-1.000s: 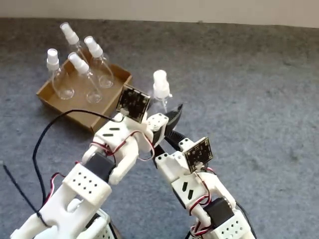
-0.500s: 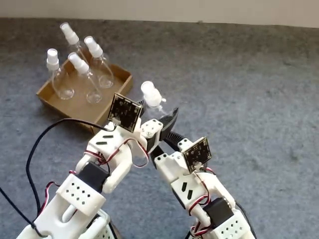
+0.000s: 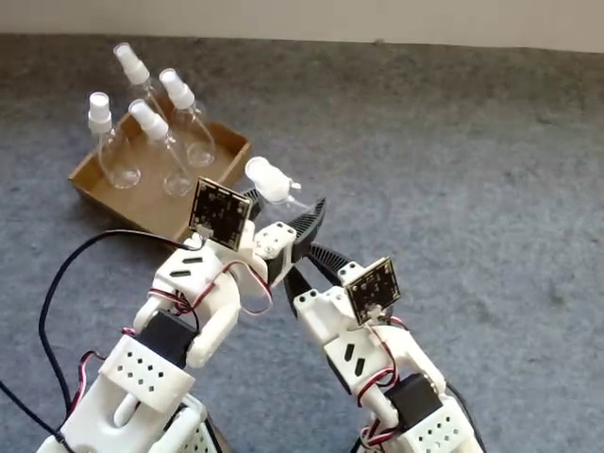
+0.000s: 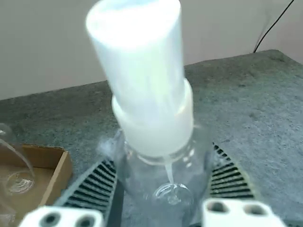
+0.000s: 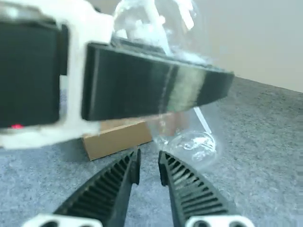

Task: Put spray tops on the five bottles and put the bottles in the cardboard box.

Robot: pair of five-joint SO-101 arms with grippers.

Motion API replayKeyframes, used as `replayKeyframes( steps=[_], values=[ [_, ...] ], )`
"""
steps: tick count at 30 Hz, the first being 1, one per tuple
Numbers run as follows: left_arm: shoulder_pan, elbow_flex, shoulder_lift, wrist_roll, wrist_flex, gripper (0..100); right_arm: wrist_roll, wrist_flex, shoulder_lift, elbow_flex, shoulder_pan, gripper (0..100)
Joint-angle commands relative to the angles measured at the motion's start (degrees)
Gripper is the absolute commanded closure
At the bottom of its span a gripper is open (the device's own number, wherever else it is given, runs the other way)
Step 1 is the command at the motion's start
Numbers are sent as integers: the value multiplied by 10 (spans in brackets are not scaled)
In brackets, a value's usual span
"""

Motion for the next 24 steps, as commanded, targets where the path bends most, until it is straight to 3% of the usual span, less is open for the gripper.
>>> replayKeyframes(
  steps=[1, 9, 20, 24],
  values=[
    [-30, -11, -16, -4, 9, 962, 4, -11, -6, 55, 40, 893],
    [-135, -69, -13, -5, 12, 962, 4, -11, -6, 55, 40, 893],
    [-271, -55, -10, -9, 10, 961, 4, -11, -4, 55, 41, 893],
    [-308, -60, 25, -56, 9, 961, 4, -11, -2, 55, 41, 893]
  ],
)
